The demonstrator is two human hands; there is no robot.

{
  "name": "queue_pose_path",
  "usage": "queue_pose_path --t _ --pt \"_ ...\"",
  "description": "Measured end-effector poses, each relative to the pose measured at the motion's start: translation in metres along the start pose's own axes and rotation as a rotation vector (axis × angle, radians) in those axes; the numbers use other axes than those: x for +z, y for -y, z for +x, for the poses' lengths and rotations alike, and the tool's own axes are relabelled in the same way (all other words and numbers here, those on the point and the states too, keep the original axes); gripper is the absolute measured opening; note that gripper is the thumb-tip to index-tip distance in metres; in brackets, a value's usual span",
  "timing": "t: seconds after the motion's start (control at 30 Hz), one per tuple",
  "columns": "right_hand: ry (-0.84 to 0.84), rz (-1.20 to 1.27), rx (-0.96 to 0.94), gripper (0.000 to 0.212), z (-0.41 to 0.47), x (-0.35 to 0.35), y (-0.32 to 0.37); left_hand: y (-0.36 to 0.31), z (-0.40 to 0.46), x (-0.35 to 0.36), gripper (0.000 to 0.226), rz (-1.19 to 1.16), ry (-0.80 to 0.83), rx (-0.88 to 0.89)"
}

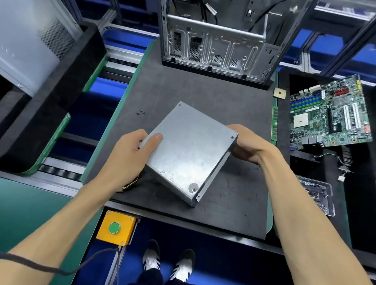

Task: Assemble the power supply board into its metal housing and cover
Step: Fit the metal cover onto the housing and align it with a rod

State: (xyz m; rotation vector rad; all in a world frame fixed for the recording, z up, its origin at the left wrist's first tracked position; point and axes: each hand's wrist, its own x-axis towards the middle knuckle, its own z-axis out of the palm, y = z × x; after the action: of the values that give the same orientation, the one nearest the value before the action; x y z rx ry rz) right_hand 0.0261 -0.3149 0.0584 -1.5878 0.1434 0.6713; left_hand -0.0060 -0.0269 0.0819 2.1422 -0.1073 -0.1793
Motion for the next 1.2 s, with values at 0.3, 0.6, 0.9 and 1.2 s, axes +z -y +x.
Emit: queue_pose_path --t 0.3,0.6,0.9,1.2 --pt "-0.011 0.049 0.014 0.047 0.004 -0.004 0.001 -0.007 0.004 -0.006 0.047 0.016 0.032 -0.013" --pt "-0.067 0.043 0.057 0.066 0.001 0.001 -0.007 0.001 0.001 0.009 0.05 0.023 0.009 0.017" --pt "-0.137 -0.078 0.117 0.034 0.008 -0.001 -0.005 0.012 0.017 0.004 0.064 0.291 0.035 0.003" --pt "-0.047 -0.246 -0.033 0.041 0.013 0.006 0.029 0.012 0.025 0.007 0.058 0.102 0.063 -0.107"
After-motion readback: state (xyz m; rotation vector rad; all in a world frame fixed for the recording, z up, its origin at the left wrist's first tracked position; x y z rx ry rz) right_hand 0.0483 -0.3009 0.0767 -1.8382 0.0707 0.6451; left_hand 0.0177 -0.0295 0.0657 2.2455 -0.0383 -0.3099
